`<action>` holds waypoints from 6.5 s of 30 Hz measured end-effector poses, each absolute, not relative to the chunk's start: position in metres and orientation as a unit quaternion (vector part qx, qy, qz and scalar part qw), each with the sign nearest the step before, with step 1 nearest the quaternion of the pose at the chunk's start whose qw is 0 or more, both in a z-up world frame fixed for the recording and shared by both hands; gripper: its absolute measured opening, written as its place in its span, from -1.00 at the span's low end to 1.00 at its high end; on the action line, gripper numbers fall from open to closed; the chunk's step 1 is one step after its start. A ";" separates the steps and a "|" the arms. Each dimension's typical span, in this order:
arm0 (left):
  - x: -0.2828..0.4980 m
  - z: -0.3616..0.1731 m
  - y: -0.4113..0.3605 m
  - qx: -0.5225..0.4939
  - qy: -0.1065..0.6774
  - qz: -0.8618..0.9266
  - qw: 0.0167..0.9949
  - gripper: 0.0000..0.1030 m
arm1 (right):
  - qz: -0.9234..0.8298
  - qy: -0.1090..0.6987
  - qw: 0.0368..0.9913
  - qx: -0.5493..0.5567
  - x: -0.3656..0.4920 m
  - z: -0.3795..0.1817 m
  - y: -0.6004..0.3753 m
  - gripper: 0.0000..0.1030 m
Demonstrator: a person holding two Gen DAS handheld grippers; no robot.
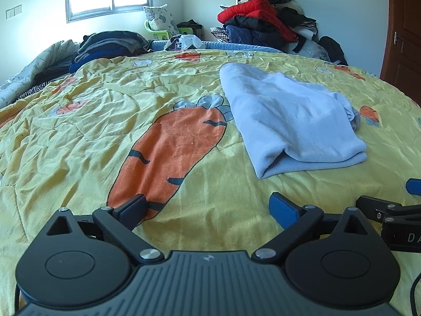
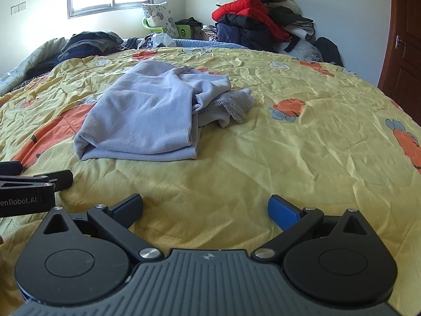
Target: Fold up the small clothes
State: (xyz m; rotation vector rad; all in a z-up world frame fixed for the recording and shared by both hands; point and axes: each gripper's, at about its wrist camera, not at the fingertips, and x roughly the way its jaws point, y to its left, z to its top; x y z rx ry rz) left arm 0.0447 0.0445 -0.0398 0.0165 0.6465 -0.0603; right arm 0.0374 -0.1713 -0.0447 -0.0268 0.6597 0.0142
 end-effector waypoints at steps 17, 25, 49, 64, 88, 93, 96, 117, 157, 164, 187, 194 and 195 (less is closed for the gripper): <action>0.044 -0.040 0.046 0.010 0.316 -0.028 0.948 0.96 | 0.012 0.325 0.945 -0.018 0.039 -0.046 -0.168 1.00; 0.041 -0.040 0.042 0.023 0.312 -0.019 0.949 0.98 | 0.012 0.326 0.945 -0.018 0.039 -0.046 -0.168 1.00; 0.042 -0.041 0.048 0.000 0.321 -0.017 0.947 1.00 | 0.014 0.342 0.939 -0.014 0.048 -0.043 -0.167 1.00; 0.042 -0.041 0.048 0.000 0.321 -0.017 0.947 1.00 | 0.029 0.321 0.946 -0.033 0.038 -0.046 -0.167 1.00; 0.041 -0.041 0.048 0.001 0.321 -0.016 0.947 1.00 | 0.031 0.322 0.946 -0.028 0.038 -0.047 -0.169 1.00; 0.041 -0.041 0.048 0.001 0.321 -0.016 0.947 1.00 | 0.031 0.322 0.946 -0.028 0.038 -0.047 -0.169 1.00; 0.041 -0.041 0.048 0.001 0.321 -0.016 0.947 1.00 | 0.031 0.322 0.946 -0.028 0.038 -0.047 -0.169 1.00; 0.041 -0.041 0.048 0.001 0.321 -0.016 0.947 1.00 | 0.031 0.322 0.946 -0.027 0.038 -0.047 -0.169 1.00; 0.041 -0.041 0.047 0.001 0.321 -0.016 0.947 1.00 | 0.032 0.322 0.946 -0.027 0.038 -0.047 -0.169 1.00; 0.041 -0.041 0.048 0.001 0.321 -0.016 0.947 1.00 | 0.032 0.322 0.946 -0.027 0.038 -0.047 -0.169 1.00; 0.041 -0.041 0.047 0.000 0.321 -0.016 0.947 1.00 | 0.032 0.322 0.946 -0.027 0.038 -0.047 -0.169 1.00; 0.041 -0.041 0.047 0.000 0.321 -0.016 0.947 1.00 | 0.032 0.322 0.946 -0.027 0.038 -0.047 -0.169 1.00; 0.041 -0.041 0.047 0.000 0.321 -0.016 0.947 1.00 | 0.032 0.322 0.946 -0.027 0.038 -0.047 -0.169 1.00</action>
